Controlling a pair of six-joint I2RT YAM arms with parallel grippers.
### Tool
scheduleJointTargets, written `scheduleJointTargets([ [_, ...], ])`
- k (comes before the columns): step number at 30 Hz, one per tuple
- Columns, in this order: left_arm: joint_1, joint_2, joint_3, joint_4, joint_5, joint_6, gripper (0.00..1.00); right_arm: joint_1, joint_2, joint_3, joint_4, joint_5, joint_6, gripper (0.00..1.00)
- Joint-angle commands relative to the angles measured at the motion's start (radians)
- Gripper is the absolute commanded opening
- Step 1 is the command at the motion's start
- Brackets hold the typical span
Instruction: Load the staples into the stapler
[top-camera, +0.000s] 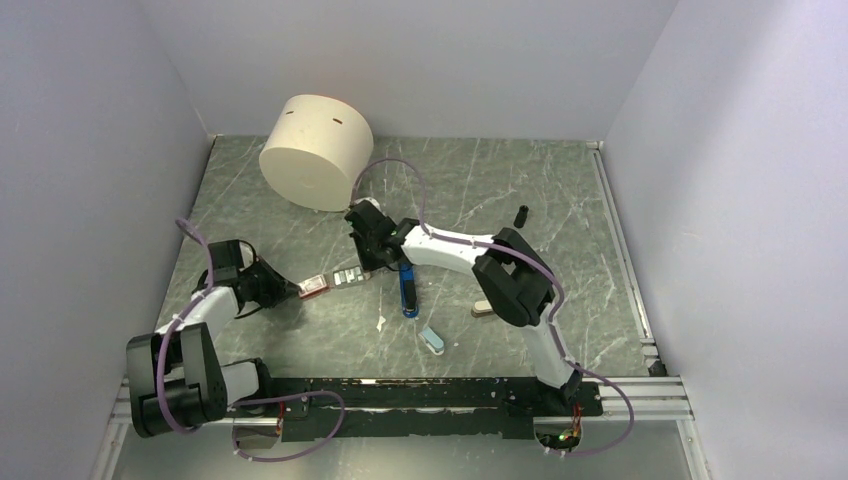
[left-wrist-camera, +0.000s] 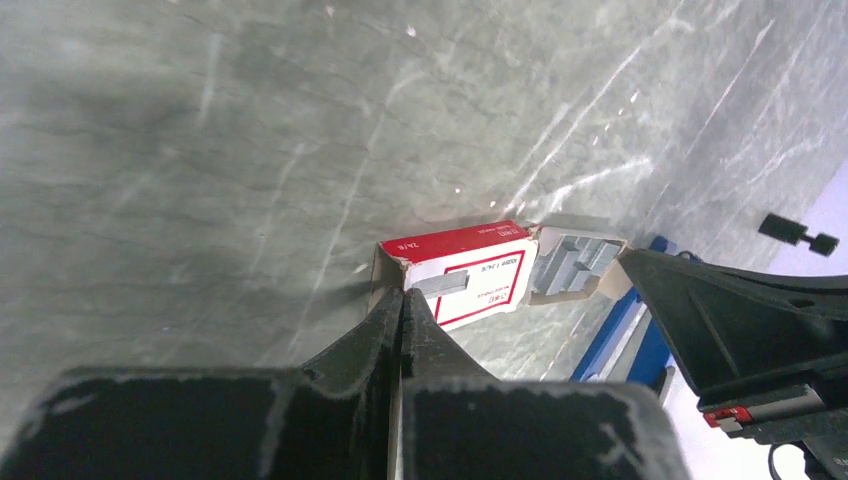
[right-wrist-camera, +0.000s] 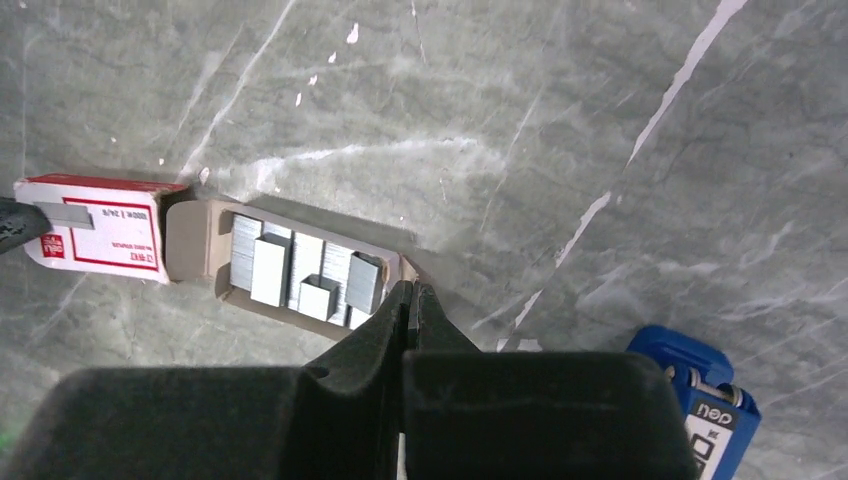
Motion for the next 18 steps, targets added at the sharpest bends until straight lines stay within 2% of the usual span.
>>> scheduleJointTargets([
  [1,0.03,-0.051,0.051,-0.053,-0.079,0.022,0.06,-0.019,0.014,0.042,0.042,-0.015,-0.031,0.0],
  [5,0.031,-0.04,0.083,-0.087,-0.099,0.041,0.09,-0.036,0.021,0.046,0.042,-0.011,-0.019,0.0],
  [9,0.031,-0.035,0.087,-0.102,-0.144,0.041,0.17,-0.052,0.01,0.022,0.063,0.003,-0.021,0.06],
  [18,0.031,-0.024,0.13,-0.14,-0.16,0.058,0.42,-0.075,-0.007,0.028,0.052,0.004,-0.034,0.25],
])
